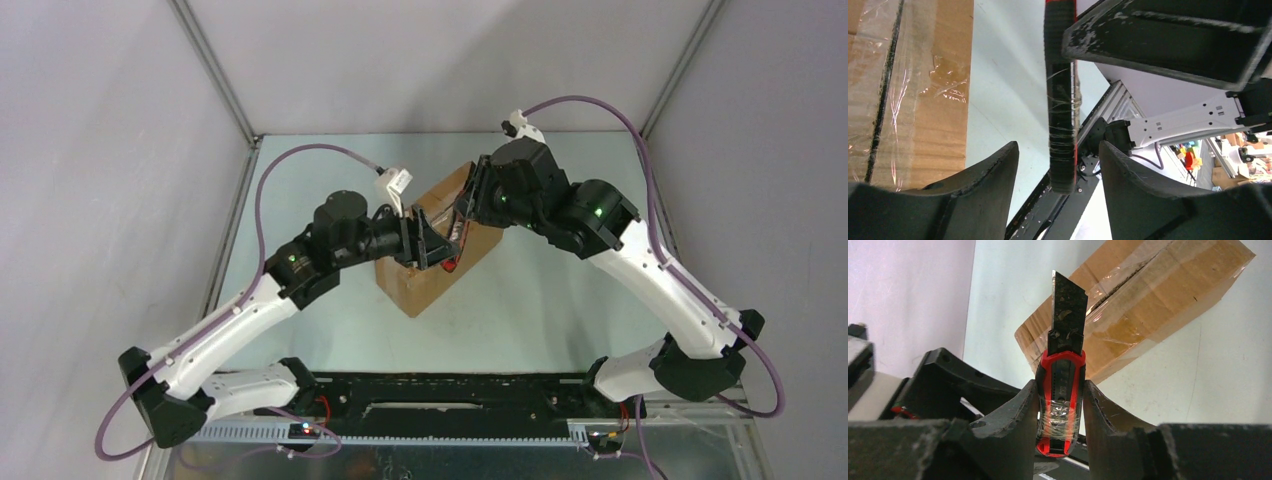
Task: Unpack the express box
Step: Cut the express box at the center of the board.
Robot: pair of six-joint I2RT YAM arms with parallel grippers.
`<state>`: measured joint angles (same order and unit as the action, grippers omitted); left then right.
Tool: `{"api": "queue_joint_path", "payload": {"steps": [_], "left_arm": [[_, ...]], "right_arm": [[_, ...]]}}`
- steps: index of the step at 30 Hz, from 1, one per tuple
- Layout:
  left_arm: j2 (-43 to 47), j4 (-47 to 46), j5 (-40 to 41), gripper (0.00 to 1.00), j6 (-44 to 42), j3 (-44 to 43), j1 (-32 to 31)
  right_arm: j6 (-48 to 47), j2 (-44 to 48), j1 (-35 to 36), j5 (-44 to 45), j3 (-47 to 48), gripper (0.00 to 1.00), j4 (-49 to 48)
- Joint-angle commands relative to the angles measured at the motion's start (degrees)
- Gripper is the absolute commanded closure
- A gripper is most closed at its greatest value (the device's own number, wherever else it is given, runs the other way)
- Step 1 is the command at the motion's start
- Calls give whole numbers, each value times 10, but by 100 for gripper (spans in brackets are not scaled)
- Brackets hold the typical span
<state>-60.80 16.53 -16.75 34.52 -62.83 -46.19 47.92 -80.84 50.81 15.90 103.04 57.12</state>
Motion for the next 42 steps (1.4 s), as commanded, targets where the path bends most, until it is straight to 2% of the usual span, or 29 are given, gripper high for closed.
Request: {"api": "queue_joint_path", "payload": {"steps": [1,3,6,7,8,9,10,11,12,14,16,18,22,29,33,37,40,42], "left_arm": [[-8,-5,-16,37,1,-27,-4],[-13,-8,-22,42,3,-29,-3],[-22,-19,-35,57,12,-31,-4],[-23,-27,-42,68,17,-31,-4],[-25,-35,-48,86,26,-30,-4],[-25,-43,-54,98,36,-30,-4],[-25,-55,-65,100,47,-29,-4],[-23,-75,-70,100,63,-26,-3],[-17,-99,-74,100,82,-18,-3],[-3,-156,-79,100,126,-2,0],[12,-226,-76,100,177,12,4],[20,-283,-67,100,211,20,5],[11,-361,-48,100,265,13,5],[-27,-499,-28,100,403,51,5],[-28,-514,-9,100,427,66,2],[-16,-494,4,100,416,71,1],[-20,-492,-5,100,419,70,-3],[-20,-508,-4,100,427,79,-5]], "right_arm": [[-5,2,5,10,35,100,-24],[-5,1,6,8,38,100,-26],[-9,-2,8,8,44,100,-27],[-10,-2,8,8,44,100,-27],[-12,-2,8,7,45,100,-29],[-13,-1,8,5,44,100,-33],[-15,1,8,4,39,93,-37],[-16,5,8,2,31,80,-44],[-19,12,7,-2,20,63,-58],[-28,35,0,-21,-15,37,-98],[-31,73,-13,-53,-74,22,-161],[-21,114,-31,-96,-142,18,-252],[11,180,-58,-147,-245,17,-374],[16,226,-35,-104,-296,21,-462],[4,227,-19,-78,-307,22,-491],[3,216,-16,-86,-307,43,-500],[2,210,-12,-88,-307,44,-515],[-1,206,-12,-93,-307,50,-529]]}}
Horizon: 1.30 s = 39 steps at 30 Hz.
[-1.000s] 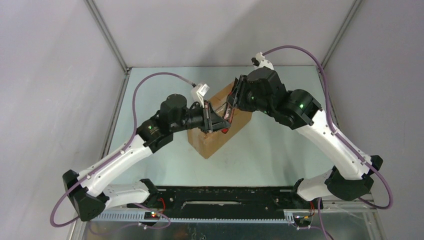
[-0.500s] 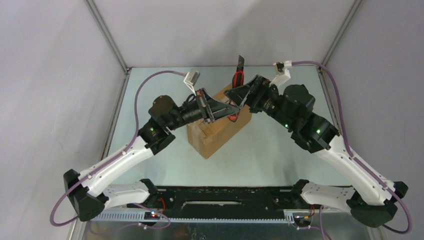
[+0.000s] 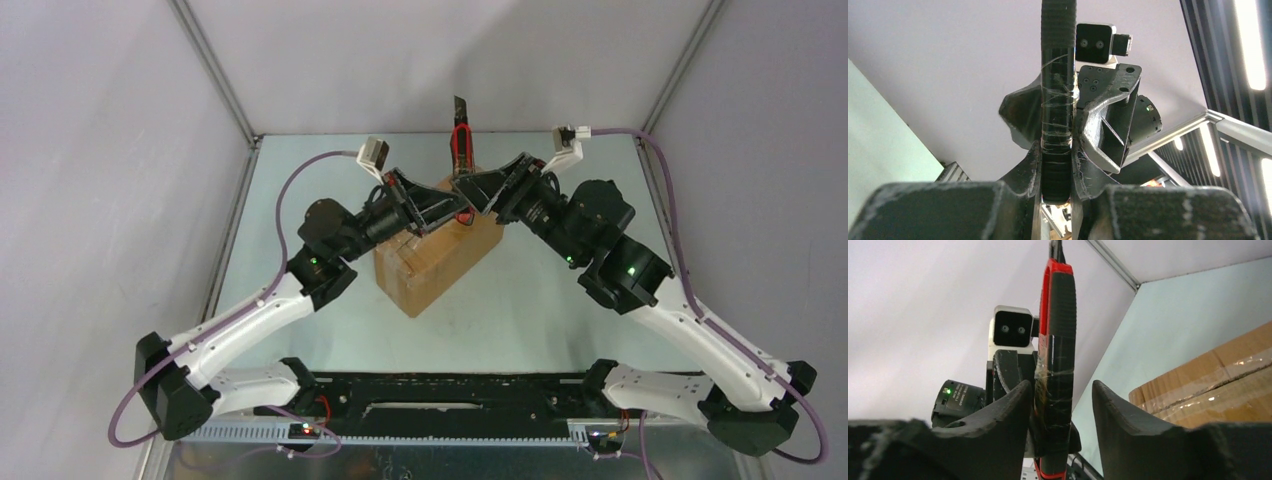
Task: Unpack the express box
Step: Cut the express box at the center of the board.
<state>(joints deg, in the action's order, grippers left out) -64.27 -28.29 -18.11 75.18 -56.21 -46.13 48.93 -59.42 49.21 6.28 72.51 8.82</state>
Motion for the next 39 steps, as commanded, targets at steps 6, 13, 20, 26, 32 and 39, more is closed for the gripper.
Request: {"api": "queue_joint_path", "payload": {"steps": [6,13,20,26,32,39], "left_arm": [[20,-72,-17,100,35,14,-5],[20,-82,-21,100,52,25,-6],[18,-51,-36,94,43,19,-12],[68,95,-51,20,-54,27,0],[142,173,-120,13,-151,50,92],[94,181,-206,22,-197,-21,120]], "right_arm": [[-32,-11,-5,-9,-2,48,-55],[-26,-12,-13,-17,-1,58,-53],[-28,-16,-23,-51,-2,89,-63],[-34,6,-63,-136,-2,100,-17],[-53,31,-137,-326,-1,100,42],[-60,1,-99,-455,-2,100,52]]}}
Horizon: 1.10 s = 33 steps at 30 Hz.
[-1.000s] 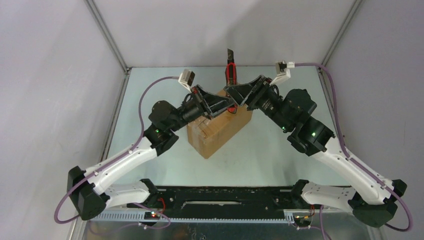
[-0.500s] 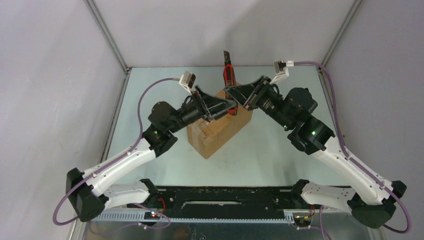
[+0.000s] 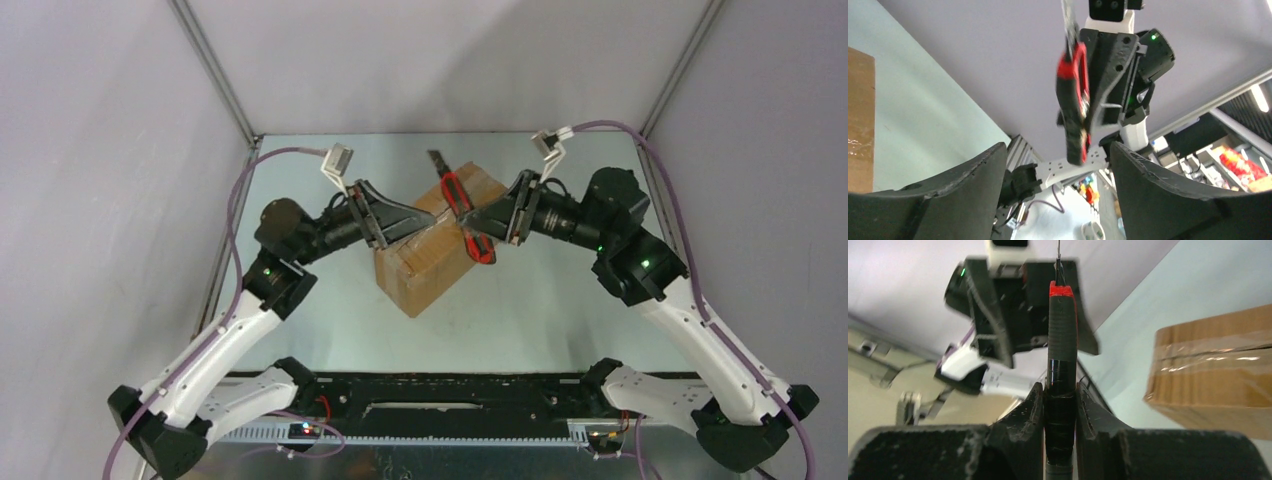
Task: Unpack the express box
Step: Cut the express box at the center of the board.
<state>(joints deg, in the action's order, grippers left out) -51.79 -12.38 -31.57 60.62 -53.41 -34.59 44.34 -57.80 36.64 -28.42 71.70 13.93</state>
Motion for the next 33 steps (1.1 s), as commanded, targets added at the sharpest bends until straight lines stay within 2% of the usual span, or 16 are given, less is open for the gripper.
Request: {"api": "queue_joint_path", "payload": {"steps": [1,5,10,13,15,18,23,25,26,28,33], "left_arm": [[-36,18,-75,24,-51,-50,5],[-40,-32,-87,29,-28,-41,8],[-29,-44,-88,34,-19,-35,20],[-26,-53,-90,40,-9,-31,31],[-28,-55,-91,48,-5,-32,33],[-35,-83,-97,66,18,-22,32],[-39,-111,-97,79,43,2,31],[-37,-112,-89,96,51,10,31],[-34,-111,-81,99,55,14,31],[-24,-117,-49,100,76,33,31],[2,-209,59,100,161,108,33]], "right_arm": [[-14,-20,36,-114,7,100,-2],[-18,-31,53,-113,6,100,9],[-28,-39,56,-112,6,100,31],[-30,-39,56,-116,6,100,34],[-29,-41,57,-119,6,100,33],[-25,-45,57,-118,6,100,33],[-11,-52,53,-118,6,100,11],[0,-57,50,-113,6,100,4],[6,-62,48,-110,6,95,2],[24,-68,48,-96,7,75,-6],[51,-78,75,-27,5,36,-33]]}}
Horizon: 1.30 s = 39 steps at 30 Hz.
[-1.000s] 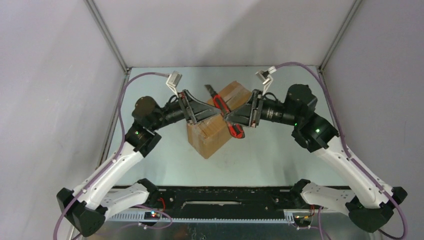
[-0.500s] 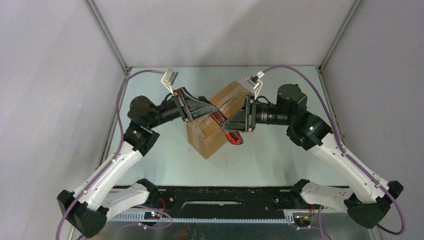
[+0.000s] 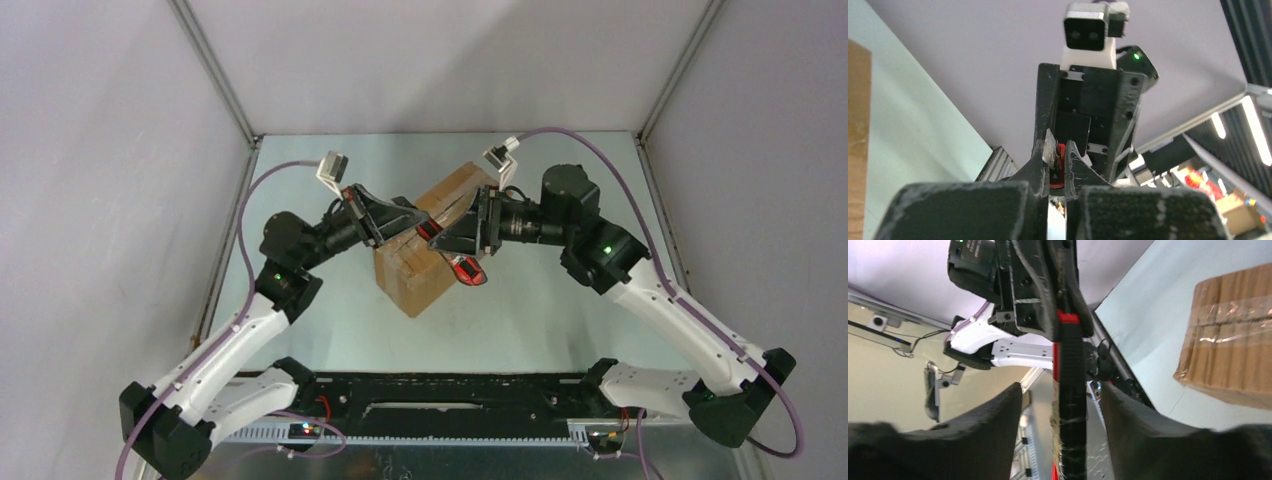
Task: Unpack the express box
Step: Cut the express box at the center of the board.
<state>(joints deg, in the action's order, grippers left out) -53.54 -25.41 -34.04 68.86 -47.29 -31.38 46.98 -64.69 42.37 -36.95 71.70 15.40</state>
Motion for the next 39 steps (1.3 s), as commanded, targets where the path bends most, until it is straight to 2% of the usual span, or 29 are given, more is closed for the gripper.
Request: {"api": "queue_joint_path", "payload": {"steps": [1,4,7,14,21,29,32,34,36,37,38,39], "left_arm": [[24,-91,97,100,85,56,1],[31,-103,113,100,89,64,1],[42,-104,121,100,84,70,4],[51,-120,115,100,83,73,12],[54,-136,118,100,85,86,12],[60,-119,112,100,75,86,12],[62,-105,113,100,69,85,12],[60,-80,110,99,57,80,12],[62,-30,109,73,30,65,12],[67,-3,113,57,16,55,12],[71,36,120,33,-5,45,12],[76,75,124,20,-33,34,12]], "right_arm": [[35,-9,21,63,-4,32,-69],[70,-4,19,62,-37,31,-122],[67,-5,18,60,-40,32,-113],[61,0,15,56,-41,41,-91],[110,-21,24,40,-44,48,-167],[103,-25,33,40,-45,78,-165],[94,-19,30,44,-45,100,-156],[84,-13,23,48,-44,100,-126],[72,-5,13,57,-45,100,-99],[64,-1,4,58,-45,100,-84],[54,4,-8,61,-44,100,-60],[41,10,-21,70,-44,100,-35]]}}
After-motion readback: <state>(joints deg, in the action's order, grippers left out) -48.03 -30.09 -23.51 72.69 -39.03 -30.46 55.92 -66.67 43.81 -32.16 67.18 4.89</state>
